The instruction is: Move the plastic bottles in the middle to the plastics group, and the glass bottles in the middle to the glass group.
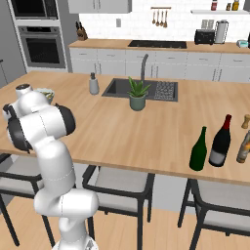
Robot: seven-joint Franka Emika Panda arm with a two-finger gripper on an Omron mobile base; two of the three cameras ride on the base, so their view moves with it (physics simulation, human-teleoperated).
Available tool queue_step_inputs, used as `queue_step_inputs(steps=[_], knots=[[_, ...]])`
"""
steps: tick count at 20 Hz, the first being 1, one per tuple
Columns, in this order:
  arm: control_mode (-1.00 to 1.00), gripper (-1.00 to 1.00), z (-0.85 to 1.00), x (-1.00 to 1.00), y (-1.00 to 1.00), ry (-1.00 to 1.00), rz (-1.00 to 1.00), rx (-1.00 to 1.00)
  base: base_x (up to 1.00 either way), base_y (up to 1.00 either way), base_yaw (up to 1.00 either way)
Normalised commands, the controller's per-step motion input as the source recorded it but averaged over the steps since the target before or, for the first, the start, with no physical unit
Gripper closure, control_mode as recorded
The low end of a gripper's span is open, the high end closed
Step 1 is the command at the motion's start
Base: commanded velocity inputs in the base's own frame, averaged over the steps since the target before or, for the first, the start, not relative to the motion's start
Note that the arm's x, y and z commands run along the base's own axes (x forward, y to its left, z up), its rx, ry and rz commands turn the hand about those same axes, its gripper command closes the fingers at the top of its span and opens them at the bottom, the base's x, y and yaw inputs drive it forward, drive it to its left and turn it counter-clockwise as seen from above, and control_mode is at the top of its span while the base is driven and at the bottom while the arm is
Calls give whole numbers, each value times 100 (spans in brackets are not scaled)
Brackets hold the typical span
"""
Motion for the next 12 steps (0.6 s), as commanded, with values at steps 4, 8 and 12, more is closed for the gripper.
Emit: queue_step_inputs(steps=[4, 8, 12], knots=[[-100, -100, 18, -27, -66, -6, 0, 0, 0, 0, 0], [-100, -100, 46, -45, -97, 0, 0, 1, 0, 0, 0], [-100, -100, 53, -37, -98, 0, -2, 3, 0, 0, 0]])
